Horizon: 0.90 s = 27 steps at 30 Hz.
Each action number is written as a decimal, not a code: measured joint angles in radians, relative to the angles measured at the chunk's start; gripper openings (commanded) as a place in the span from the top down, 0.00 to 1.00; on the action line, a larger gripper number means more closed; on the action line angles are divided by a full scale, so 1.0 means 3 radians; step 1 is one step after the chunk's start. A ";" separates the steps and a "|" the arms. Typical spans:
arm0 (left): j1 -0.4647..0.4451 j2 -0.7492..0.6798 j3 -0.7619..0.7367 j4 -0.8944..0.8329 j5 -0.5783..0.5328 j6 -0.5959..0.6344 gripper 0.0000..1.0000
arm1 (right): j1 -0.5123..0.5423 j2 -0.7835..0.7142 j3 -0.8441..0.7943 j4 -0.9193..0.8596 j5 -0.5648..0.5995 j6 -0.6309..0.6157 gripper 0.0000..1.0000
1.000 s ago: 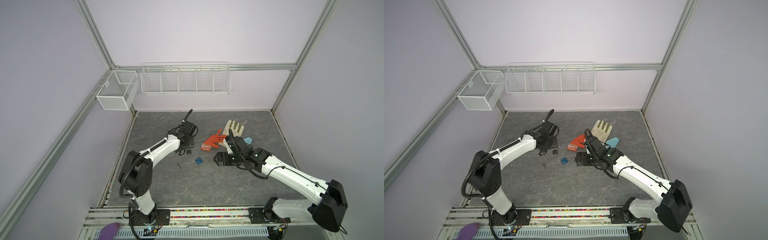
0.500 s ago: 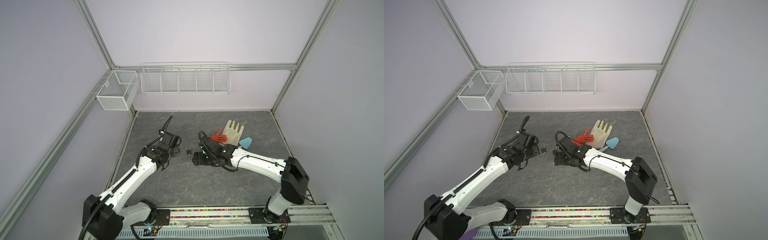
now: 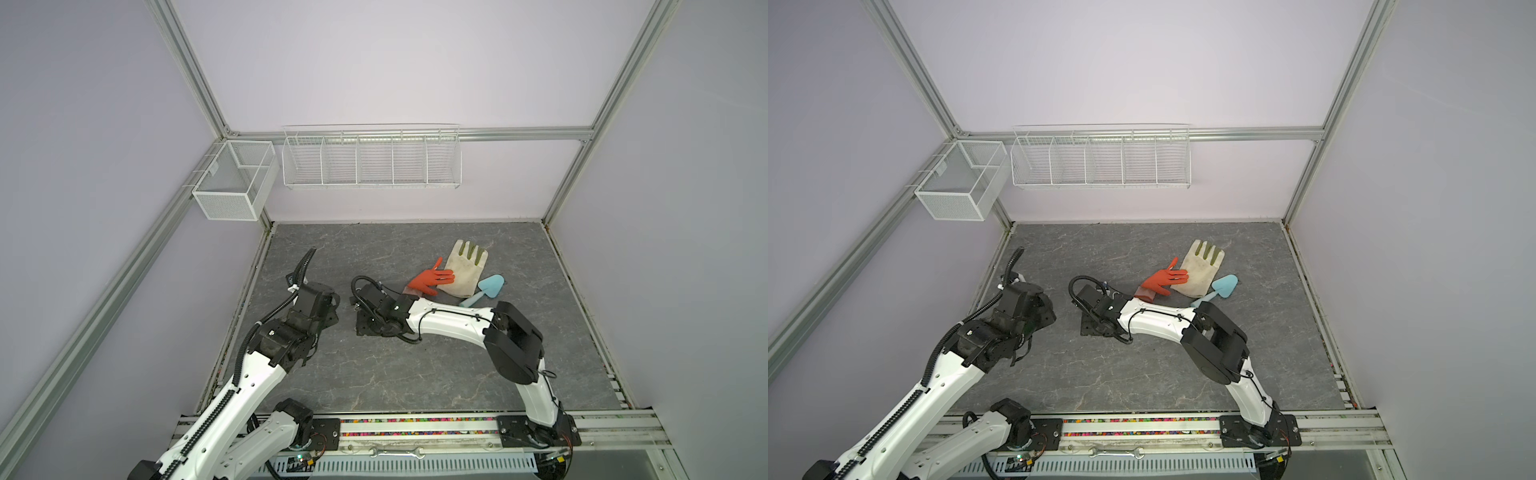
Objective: Unlock with the key
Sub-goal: 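Open the left gripper and withdraw it while the right gripper reaches toward the loose key, then close the right gripper on the loose silver key's ring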
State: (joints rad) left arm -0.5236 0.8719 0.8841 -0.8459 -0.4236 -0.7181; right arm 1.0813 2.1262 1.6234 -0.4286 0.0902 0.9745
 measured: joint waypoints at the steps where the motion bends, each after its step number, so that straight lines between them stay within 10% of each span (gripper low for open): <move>1: 0.0000 -0.0031 -0.0019 -0.0008 -0.0010 -0.0014 0.49 | 0.0003 0.0053 0.0042 -0.0001 -0.0001 0.0011 0.50; 27: 0.0004 -0.0299 -0.0174 -0.0154 -0.0214 -0.0139 0.48 | 0.0011 0.0609 0.0628 -0.0196 0.0072 0.0092 0.74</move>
State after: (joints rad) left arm -0.5224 0.7822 0.8318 -0.8921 -0.4877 -0.7597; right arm 1.0847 2.3089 1.8118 -0.4873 0.1120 1.0019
